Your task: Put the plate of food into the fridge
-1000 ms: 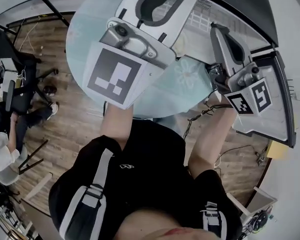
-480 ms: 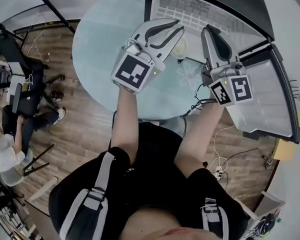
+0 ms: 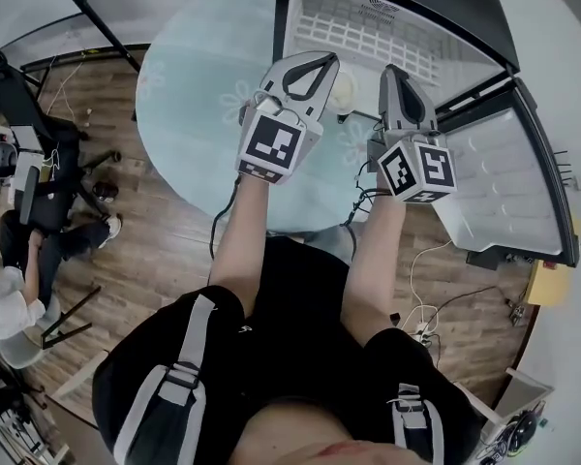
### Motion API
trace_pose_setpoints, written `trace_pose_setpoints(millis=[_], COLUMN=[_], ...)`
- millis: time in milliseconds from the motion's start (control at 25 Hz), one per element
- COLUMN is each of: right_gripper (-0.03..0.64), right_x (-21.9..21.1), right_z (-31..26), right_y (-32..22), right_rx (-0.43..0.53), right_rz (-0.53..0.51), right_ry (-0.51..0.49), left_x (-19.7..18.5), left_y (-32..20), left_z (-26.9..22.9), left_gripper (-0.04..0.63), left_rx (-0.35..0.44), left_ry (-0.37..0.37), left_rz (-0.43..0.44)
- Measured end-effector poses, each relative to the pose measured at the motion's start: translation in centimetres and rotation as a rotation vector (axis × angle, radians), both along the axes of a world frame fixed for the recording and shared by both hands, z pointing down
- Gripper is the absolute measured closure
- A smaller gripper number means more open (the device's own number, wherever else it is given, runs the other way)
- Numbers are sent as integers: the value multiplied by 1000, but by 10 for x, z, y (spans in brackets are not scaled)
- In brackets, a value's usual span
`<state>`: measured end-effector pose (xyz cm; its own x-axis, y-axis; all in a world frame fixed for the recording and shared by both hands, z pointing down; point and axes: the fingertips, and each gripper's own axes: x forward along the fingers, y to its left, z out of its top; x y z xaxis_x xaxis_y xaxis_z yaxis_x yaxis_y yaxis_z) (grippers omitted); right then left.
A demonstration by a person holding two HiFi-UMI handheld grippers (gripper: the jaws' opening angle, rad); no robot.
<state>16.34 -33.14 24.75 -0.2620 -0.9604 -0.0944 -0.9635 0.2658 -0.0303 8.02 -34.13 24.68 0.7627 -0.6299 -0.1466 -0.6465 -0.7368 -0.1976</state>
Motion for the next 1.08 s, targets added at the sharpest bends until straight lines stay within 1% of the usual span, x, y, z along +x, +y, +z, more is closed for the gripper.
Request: trace_pose_setpoints(millis=[320,480,600,720,880,1080], right_gripper=[618,618,618,618,618,618], right_x=[-4,-5,-4,1,-1,-2], right_z=[13,16,17,19,22,33], right_y=[-4,-6,-9,-11,-22,-35], right_rx=[-53,-63,-67,-76,-83,-102], right_rz=[17,18,20,35,28,23], right_ry=[-12,-14,-17,-22,-24,-28], left_x=[2,1,-4,-7,-14,-13], left_y=[-6,-13,-23,-30,-41,-56], left_z=[5,11,18,21,21,32], left_gripper=[591,591,591,591,591,591], left_rx=[-68,-98,-131,-164,-186,-216], left_ry=[31,25,23,32,61,57], left_rz=[-38,-48,-70,-88,-101,-107])
